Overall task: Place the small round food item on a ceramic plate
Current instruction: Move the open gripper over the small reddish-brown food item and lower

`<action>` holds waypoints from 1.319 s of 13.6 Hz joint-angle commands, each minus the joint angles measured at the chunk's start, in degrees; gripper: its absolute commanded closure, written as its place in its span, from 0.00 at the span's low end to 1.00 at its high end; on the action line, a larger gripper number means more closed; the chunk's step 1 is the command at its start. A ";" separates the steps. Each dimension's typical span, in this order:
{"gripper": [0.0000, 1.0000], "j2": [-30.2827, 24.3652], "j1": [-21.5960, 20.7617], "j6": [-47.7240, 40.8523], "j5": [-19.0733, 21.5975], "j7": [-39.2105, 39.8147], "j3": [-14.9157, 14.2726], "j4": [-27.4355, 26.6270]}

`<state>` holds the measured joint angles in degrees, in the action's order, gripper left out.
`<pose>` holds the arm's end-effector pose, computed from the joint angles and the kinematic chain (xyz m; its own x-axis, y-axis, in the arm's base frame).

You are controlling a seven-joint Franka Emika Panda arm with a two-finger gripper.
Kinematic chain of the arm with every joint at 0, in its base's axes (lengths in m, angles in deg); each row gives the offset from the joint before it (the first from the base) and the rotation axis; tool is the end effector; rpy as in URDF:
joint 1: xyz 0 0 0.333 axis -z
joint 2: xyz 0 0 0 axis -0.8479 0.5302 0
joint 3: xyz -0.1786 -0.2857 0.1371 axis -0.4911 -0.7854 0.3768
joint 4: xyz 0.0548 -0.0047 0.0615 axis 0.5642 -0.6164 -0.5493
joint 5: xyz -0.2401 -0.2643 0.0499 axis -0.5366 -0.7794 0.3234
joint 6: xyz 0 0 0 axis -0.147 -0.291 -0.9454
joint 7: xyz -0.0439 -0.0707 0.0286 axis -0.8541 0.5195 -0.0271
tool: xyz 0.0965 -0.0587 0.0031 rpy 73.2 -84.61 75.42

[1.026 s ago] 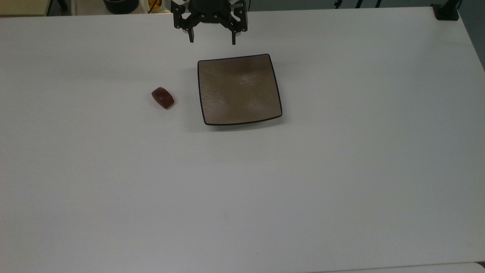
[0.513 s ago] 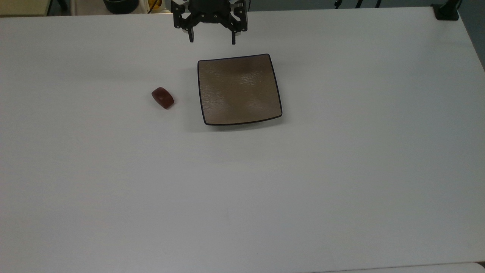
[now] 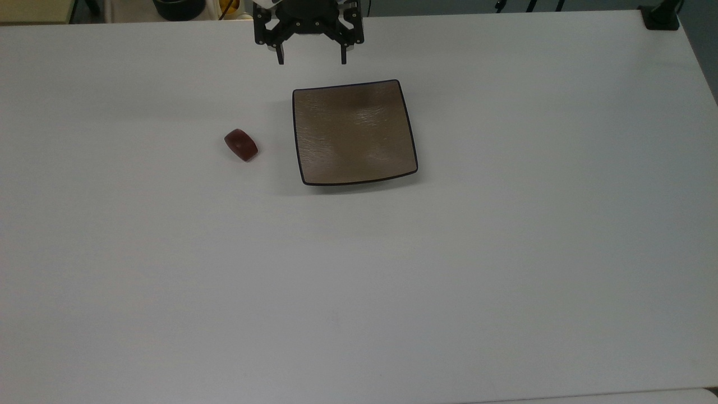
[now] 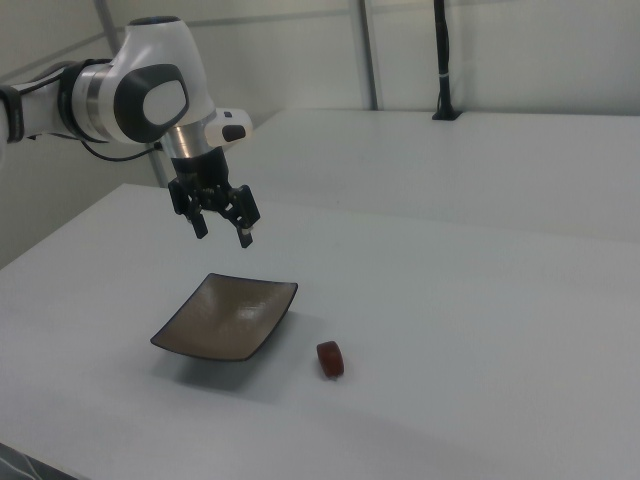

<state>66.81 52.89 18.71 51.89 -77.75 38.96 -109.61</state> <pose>0.5228 0.0704 0.5796 0.9938 0.1071 0.0286 0.1071 -0.9942 0.0019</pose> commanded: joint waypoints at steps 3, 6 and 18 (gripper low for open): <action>0.00 -0.45 2.11 -1.56 -0.68 15.50 -2.15 0.02; 0.00 -0.27 3.51 -1.21 -1.03 21.24 -2.42 -0.51; 0.00 4.37 6.33 13.90 -10.60 27.40 -2.86 -11.14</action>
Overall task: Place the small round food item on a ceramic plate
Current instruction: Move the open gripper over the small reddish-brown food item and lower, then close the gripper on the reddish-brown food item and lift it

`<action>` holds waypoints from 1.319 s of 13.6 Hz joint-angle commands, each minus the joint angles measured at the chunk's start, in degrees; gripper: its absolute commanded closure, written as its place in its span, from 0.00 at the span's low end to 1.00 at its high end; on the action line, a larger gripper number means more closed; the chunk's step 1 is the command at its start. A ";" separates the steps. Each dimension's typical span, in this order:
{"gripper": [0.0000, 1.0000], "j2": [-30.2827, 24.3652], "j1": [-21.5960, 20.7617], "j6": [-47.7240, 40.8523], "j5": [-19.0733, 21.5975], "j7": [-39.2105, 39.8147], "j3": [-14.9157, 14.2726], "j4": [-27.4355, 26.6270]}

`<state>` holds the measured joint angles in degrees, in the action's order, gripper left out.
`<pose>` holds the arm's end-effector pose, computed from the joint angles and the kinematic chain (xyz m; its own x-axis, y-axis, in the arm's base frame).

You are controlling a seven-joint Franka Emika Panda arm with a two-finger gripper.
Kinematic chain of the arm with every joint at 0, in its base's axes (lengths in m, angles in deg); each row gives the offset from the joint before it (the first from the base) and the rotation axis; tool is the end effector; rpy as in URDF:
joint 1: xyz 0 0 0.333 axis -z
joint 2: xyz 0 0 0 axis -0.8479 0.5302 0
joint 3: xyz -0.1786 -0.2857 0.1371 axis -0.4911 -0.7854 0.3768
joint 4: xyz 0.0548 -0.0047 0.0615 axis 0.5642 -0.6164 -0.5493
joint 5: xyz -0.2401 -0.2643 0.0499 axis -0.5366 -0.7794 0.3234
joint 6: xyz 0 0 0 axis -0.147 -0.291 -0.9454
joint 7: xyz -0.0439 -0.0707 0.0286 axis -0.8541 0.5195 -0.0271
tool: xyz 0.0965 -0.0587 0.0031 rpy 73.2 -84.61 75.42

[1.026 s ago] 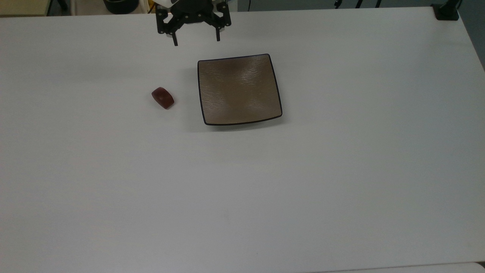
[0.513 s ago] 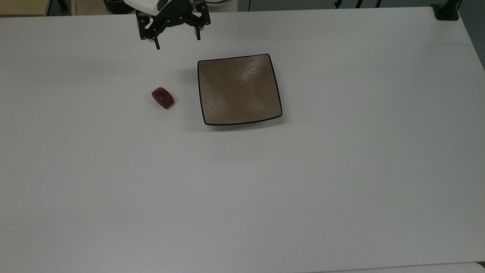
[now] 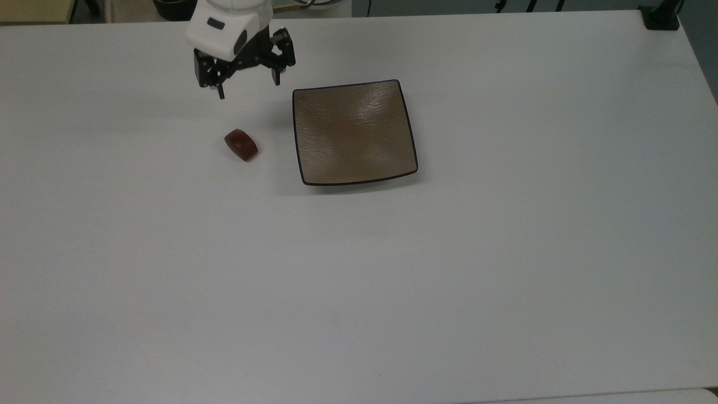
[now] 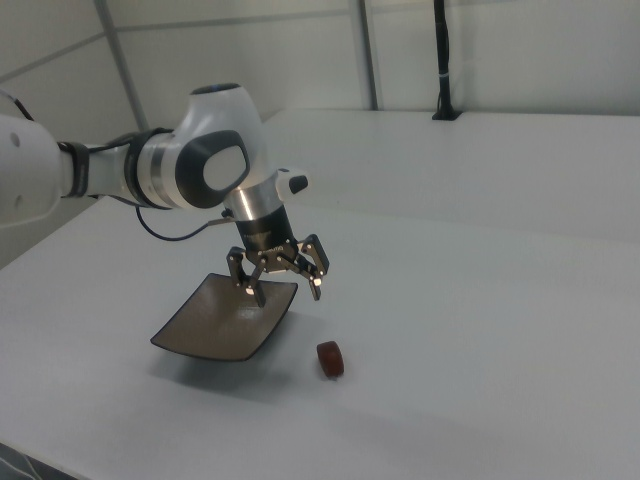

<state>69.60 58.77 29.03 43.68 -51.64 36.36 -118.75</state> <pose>0.5327 -0.0165 0.4992 0.8874 0.4574 -0.0573 0.4610 -0.8798 0.1163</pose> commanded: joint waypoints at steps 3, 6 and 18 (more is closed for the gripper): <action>0.00 3.26 1.06 4.90 -4.07 1.29 -0.25 -2.54; 0.00 6.51 2.29 8.41 -6.79 1.29 -0.25 -2.63; 1.00 13.73 2.56 15.28 -9.00 0.50 -0.16 -2.19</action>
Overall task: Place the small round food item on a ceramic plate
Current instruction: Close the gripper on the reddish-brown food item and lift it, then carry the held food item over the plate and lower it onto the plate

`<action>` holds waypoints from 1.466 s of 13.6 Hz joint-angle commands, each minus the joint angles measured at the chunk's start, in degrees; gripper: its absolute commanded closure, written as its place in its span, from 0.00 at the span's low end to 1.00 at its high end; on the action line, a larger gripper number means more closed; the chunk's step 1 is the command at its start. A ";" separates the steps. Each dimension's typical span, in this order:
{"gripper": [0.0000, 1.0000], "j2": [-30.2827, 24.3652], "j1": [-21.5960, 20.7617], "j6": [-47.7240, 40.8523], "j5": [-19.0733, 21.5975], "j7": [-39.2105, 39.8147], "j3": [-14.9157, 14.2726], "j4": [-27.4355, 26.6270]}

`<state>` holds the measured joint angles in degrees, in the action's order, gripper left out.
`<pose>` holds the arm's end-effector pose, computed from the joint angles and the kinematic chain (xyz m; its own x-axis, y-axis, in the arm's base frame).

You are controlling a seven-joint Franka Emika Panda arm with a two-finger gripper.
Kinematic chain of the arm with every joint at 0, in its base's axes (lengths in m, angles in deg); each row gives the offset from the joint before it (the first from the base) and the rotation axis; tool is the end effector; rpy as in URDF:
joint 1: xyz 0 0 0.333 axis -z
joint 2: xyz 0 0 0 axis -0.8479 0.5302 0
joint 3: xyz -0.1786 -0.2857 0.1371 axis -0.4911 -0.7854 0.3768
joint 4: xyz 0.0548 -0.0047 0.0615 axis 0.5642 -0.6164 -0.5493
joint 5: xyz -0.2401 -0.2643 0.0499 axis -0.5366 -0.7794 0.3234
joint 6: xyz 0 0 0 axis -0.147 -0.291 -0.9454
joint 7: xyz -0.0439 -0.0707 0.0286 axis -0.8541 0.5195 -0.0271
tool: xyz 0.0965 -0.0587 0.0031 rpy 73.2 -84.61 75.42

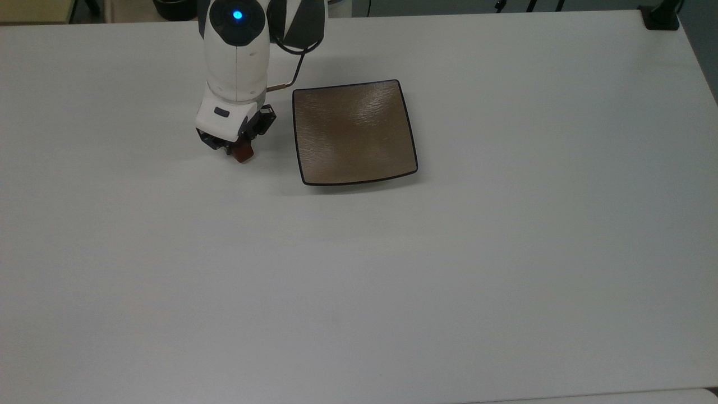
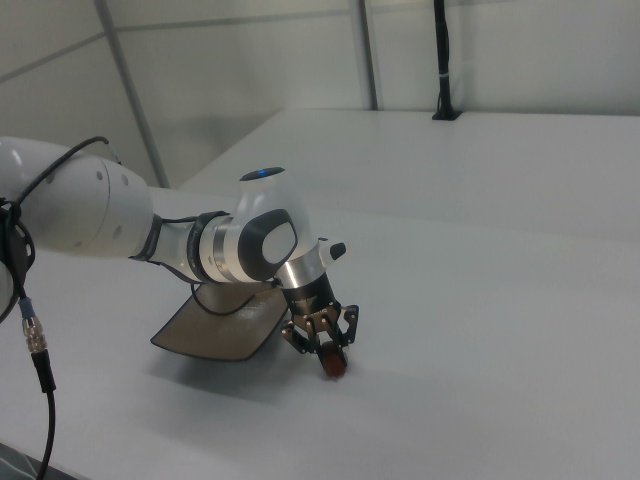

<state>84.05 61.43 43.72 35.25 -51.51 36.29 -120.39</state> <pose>0.5795 -0.0437 0.3686 0.8435 0.5212 -0.1294 0.5368 -0.8254 0.1747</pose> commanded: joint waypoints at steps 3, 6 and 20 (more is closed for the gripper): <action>1.00 -2.39 -0.46 -0.21 -0.05 -2.17 0.00 -0.37; 1.00 -4.33 -0.99 -5.36 5.90 -8.85 0.52 3.12; 0.00 -4.68 -5.29 -10.67 18.85 -27.14 9.93 5.96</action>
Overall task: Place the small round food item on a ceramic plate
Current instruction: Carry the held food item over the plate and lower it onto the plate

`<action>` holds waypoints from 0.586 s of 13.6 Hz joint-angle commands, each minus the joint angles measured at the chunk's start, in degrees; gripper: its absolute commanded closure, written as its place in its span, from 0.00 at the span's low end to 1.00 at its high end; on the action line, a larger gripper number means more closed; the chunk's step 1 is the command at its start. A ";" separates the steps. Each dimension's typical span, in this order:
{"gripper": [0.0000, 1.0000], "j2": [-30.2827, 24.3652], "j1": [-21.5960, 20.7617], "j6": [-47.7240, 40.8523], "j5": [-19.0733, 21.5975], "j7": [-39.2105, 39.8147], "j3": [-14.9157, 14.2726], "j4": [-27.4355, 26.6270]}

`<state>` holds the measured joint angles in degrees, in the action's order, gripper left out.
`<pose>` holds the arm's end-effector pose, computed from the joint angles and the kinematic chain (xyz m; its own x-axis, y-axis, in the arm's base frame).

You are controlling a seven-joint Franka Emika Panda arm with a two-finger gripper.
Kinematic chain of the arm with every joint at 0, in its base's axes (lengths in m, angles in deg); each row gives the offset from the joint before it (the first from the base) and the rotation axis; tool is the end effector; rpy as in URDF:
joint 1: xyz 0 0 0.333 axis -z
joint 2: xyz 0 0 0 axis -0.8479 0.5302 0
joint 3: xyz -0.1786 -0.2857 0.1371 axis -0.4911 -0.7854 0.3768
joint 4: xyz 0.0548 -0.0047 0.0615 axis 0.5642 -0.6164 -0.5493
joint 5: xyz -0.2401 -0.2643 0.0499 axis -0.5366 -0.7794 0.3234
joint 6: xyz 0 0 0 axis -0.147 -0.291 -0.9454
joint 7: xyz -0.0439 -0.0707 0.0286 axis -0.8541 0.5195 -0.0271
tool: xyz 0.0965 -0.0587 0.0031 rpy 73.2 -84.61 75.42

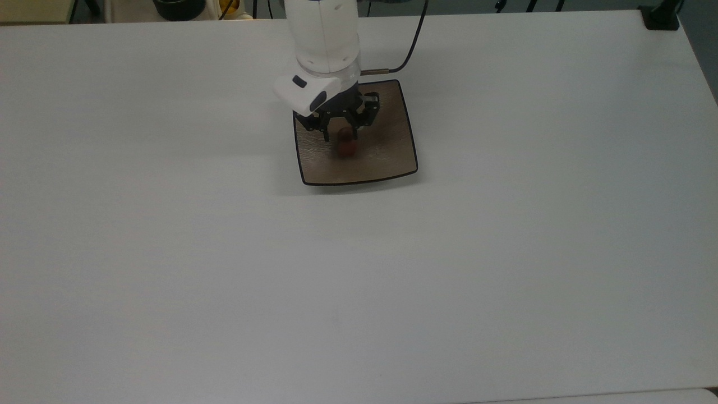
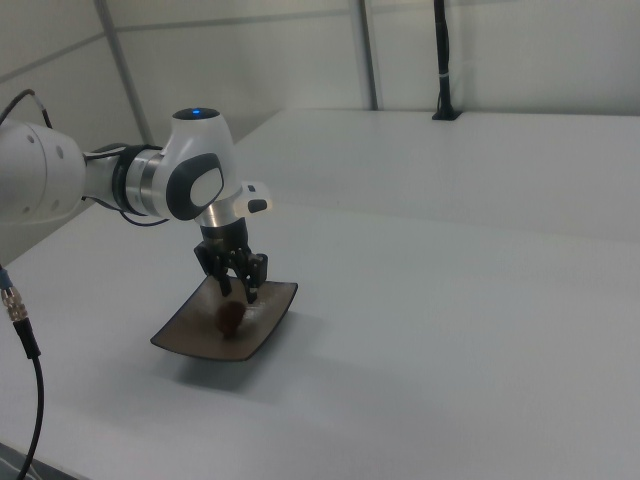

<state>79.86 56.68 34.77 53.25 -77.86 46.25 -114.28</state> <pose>0.5748 0.1083 0.4429 0.9887 0.1500 0.0005 0.1498 -0.9872 -0.0541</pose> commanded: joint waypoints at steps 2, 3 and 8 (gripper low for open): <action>0.00 -0.66 -0.54 -1.72 0.85 -0.79 -0.04 0.03; 0.00 -0.83 -0.54 -1.89 0.85 -0.80 -0.04 0.20; 0.00 -5.14 -0.98 -8.30 0.85 -7.17 -0.04 4.22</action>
<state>77.90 56.37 29.45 53.25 -79.13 46.36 -112.92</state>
